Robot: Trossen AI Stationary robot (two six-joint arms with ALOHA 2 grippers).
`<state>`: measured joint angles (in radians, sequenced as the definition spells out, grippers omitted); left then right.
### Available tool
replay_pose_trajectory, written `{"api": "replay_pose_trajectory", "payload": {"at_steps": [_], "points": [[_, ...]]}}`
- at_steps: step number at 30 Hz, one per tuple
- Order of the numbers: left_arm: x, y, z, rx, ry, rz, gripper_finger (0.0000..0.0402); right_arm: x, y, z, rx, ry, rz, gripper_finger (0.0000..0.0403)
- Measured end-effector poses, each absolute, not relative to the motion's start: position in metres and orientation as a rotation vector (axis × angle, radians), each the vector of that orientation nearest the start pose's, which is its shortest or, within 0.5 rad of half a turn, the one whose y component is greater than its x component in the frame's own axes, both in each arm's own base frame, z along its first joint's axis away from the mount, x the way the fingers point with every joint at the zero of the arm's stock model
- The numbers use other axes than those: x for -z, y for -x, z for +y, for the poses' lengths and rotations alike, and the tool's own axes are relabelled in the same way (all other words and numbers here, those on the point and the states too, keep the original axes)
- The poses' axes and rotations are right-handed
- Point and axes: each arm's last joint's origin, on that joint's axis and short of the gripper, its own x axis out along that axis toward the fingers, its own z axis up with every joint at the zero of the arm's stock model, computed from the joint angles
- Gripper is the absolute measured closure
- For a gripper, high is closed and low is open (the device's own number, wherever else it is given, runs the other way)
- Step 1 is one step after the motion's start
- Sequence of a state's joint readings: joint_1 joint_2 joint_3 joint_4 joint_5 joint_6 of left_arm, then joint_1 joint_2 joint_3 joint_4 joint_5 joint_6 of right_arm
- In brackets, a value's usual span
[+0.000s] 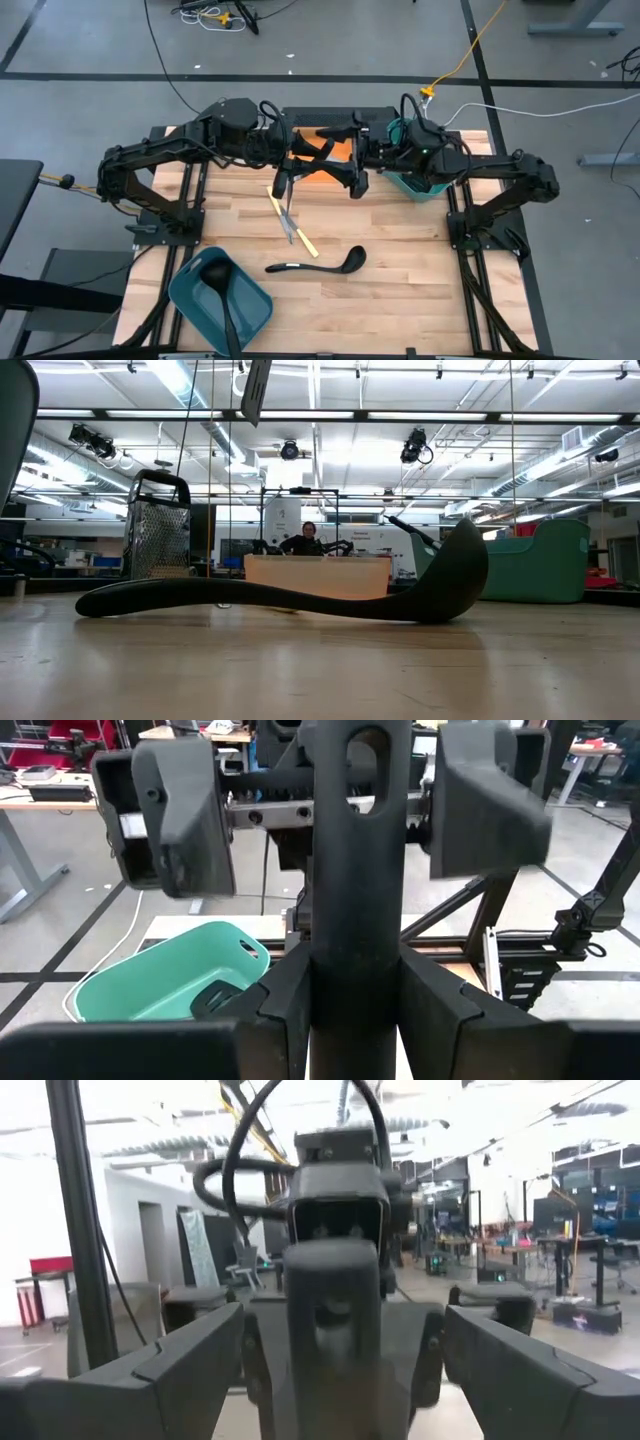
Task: Pick & Place Kitchen Items
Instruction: Put the black spatula into the green bin
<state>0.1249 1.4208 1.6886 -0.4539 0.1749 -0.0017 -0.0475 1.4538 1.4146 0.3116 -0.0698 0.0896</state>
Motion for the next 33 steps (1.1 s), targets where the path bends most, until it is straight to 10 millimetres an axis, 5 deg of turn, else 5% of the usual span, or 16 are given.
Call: {"api": "replay_pose_trajectory", "payload": {"at_steps": [13, 33], "points": [[-0.4694, -0.2938, 0.0317, 0.053, 0.031, 0.185, 0.0283, -0.4389, -0.3333, -0.0138, -0.034, -0.076, -0.269, 0.0064], [-0.4693, -0.2938, 0.0317, 0.052, 0.032, 0.185, 0.0283, -0.4389, -0.3333, -0.0136, -0.037, -0.074, -0.268, 0.0163]]}}
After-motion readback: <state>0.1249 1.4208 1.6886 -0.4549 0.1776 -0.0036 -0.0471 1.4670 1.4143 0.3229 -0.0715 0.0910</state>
